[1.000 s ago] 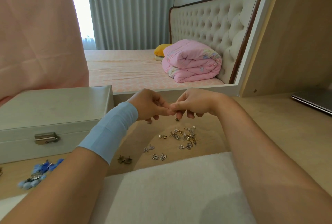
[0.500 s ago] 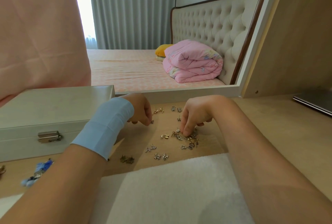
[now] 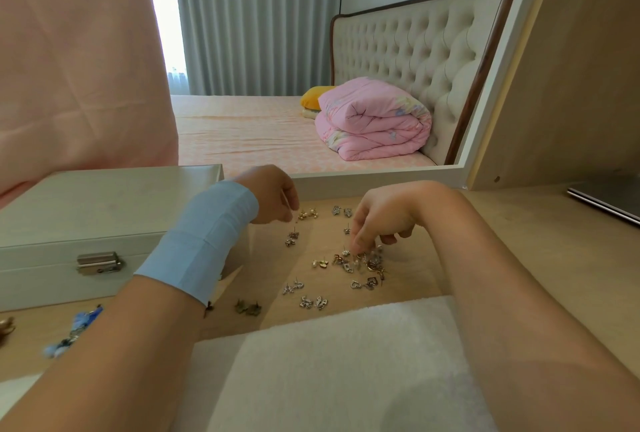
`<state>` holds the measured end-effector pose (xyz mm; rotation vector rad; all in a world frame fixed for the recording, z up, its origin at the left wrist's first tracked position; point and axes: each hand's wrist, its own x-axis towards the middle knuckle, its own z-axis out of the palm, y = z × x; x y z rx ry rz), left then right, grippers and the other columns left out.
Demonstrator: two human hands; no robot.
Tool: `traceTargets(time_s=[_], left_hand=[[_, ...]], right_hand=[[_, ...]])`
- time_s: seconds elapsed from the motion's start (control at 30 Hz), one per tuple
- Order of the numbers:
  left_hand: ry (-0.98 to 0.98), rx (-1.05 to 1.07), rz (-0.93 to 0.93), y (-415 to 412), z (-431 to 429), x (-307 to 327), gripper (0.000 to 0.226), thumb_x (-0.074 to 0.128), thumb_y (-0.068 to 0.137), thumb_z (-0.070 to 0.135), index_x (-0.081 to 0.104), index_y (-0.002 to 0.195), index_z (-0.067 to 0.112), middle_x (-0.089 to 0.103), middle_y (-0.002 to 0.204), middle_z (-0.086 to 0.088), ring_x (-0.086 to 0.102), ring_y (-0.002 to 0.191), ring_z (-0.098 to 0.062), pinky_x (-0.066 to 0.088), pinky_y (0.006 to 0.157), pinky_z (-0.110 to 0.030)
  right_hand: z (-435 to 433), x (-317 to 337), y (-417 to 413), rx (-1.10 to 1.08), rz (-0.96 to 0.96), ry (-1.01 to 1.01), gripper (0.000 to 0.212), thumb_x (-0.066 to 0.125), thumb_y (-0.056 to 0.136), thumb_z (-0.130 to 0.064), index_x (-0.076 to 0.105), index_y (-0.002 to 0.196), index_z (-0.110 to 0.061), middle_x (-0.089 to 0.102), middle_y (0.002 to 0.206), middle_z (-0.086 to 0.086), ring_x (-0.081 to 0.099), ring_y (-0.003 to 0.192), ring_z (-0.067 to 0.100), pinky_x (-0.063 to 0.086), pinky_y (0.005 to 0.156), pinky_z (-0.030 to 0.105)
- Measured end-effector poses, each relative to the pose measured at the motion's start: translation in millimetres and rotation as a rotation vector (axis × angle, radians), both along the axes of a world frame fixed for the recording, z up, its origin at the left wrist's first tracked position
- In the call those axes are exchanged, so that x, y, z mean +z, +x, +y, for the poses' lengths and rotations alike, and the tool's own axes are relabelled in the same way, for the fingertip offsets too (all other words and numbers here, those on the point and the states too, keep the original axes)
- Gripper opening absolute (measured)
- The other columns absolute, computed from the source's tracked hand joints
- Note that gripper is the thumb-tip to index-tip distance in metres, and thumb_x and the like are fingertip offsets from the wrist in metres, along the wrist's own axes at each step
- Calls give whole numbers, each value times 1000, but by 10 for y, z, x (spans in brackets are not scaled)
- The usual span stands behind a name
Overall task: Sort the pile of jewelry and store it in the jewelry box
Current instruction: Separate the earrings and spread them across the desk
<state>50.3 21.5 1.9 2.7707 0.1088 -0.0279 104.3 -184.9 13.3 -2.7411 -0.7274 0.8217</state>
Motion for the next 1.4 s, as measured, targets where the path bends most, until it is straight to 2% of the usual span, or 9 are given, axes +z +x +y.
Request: traceTargets(time_s=[0.1, 0.33, 0.53, 0.63, 0.7, 0.83, 0.97, 1.23, 1.4], left_hand=[[-122, -41, -84, -15, -27, 66, 14, 69, 88, 12, 69, 90, 26, 72, 91, 5, 62, 67, -7, 49, 67, -22], [-466, -161, -42, -80, -225, 85, 24, 79, 81, 24, 66, 100, 19, 76, 88, -1, 71, 75, -11, 57, 65, -25], [-423, -56, -176, -30, -131, 73, 13, 78, 83, 18, 69, 92, 18, 71, 77, 2, 65, 66, -11, 58, 60, -25], [-316, -32, -205, -21, -70, 69, 8, 74, 86, 15, 71, 89, 22, 69, 75, 6, 60, 62, -9, 50, 55, -18], [-255, -17, -185, -19, -48, 54, 10, 72, 88, 15, 72, 93, 23, 69, 79, 8, 59, 62, -6, 44, 55, -14], [-219, -6, -160, -4, -27, 11, 12, 68, 91, 15, 70, 99, 24, 69, 85, 7, 60, 66, -8, 44, 58, -15], [-220, -25, -165, 2, -36, 12, 5, 70, 88, 18, 72, 88, 23, 67, 76, 9, 60, 66, -9, 43, 60, -17], [-293, -57, -150, 2, -73, -29, 1, 71, 88, 20, 70, 88, 21, 72, 84, -1, 61, 66, -9, 46, 59, -18], [-368, -58, -129, 10, -72, -28, 5, 72, 88, 19, 69, 90, 15, 74, 88, -4, 70, 79, -13, 60, 72, -30]], right_hand=[[-33, 57, 3, -14, 4, 153, 5, 74, 90, -23, 74, 91, -18, 71, 80, -5, 54, 60, 12, 33, 48, 22], [34, 72, 1, -66, -31, 535, 9, 64, 97, -23, 68, 97, -15, 70, 82, 0, 53, 53, 11, 31, 47, 23], [81, 28, 6, -75, -143, 674, 10, 68, 95, -23, 72, 97, -14, 69, 77, -3, 53, 50, 9, 34, 46, 21], [50, -15, 73, -45, -248, 619, 5, 73, 90, -13, 74, 94, -16, 70, 73, -5, 53, 49, 10, 43, 50, 21], [-28, -1, 119, -27, -271, 457, 10, 77, 84, -11, 77, 87, -20, 72, 76, -5, 54, 53, 11, 47, 57, 24], [-159, 77, 104, -16, -116, 83, 13, 87, 77, -25, 80, 85, -34, 72, 70, -14, 56, 62, 10, 39, 54, 23], [-89, 25, 44, 16, -39, -109, 19, 89, 75, -27, 81, 91, -34, 65, 59, -20, 53, 66, 11, 37, 53, 21], [-62, -21, 46, 18, -25, -66, 6, 86, 78, -32, 81, 82, -34, 69, 63, -20, 53, 65, 10, 36, 52, 23], [-107, 58, 9, -16, 24, 207, 8, 80, 84, -17, 78, 92, -18, 79, 88, -5, 60, 60, 11, 32, 47, 20]])
